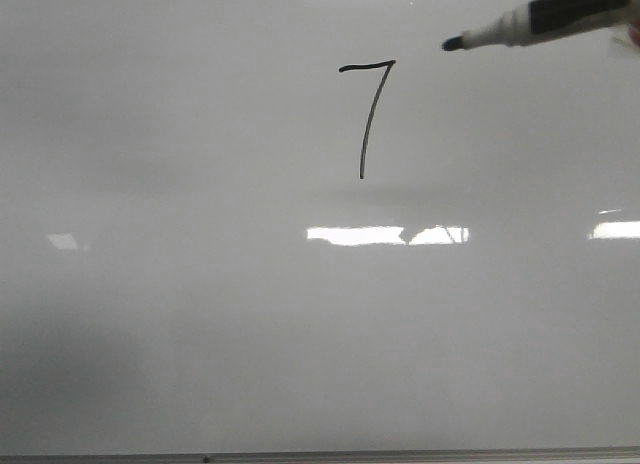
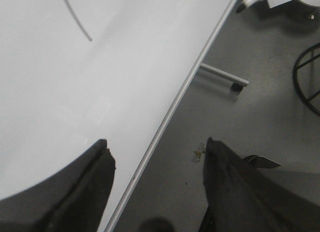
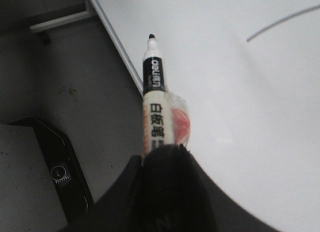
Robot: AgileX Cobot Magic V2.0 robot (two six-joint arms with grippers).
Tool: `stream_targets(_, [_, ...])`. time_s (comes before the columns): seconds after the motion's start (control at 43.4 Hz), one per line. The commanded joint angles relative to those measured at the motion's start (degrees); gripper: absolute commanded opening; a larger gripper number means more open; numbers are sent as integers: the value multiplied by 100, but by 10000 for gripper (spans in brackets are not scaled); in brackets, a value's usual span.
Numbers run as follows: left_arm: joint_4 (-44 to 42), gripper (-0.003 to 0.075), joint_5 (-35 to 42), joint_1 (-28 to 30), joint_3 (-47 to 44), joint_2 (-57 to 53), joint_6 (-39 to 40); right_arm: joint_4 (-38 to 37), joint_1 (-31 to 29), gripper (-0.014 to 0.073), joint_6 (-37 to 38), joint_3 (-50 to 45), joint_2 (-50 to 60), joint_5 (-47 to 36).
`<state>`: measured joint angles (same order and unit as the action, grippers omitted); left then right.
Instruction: Write number 7 on whiteboard
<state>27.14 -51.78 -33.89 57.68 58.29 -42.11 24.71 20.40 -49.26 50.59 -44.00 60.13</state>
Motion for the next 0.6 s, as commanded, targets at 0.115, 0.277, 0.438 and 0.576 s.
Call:
stream_targets(0.115, [746, 399, -132, -395, 382, 334, -975, 1325, 3, -116, -1394, 165, -528, -19])
stream_targets(0.277, [726, 399, -103, -1074, 781, 906, -1166, 1419, 3, -116, -1566, 165, -951, -14])
stream_targets(0.438, [721, 399, -91, -1561, 1257, 1621, -1179, 1559, 3, -116, -1731, 165, -1062, -16])
stream_targets(0.576, [708, 399, -181, -1758, 1596, 2137, -1266, 1600, 3, -116, -1771, 165, -1062, -1])
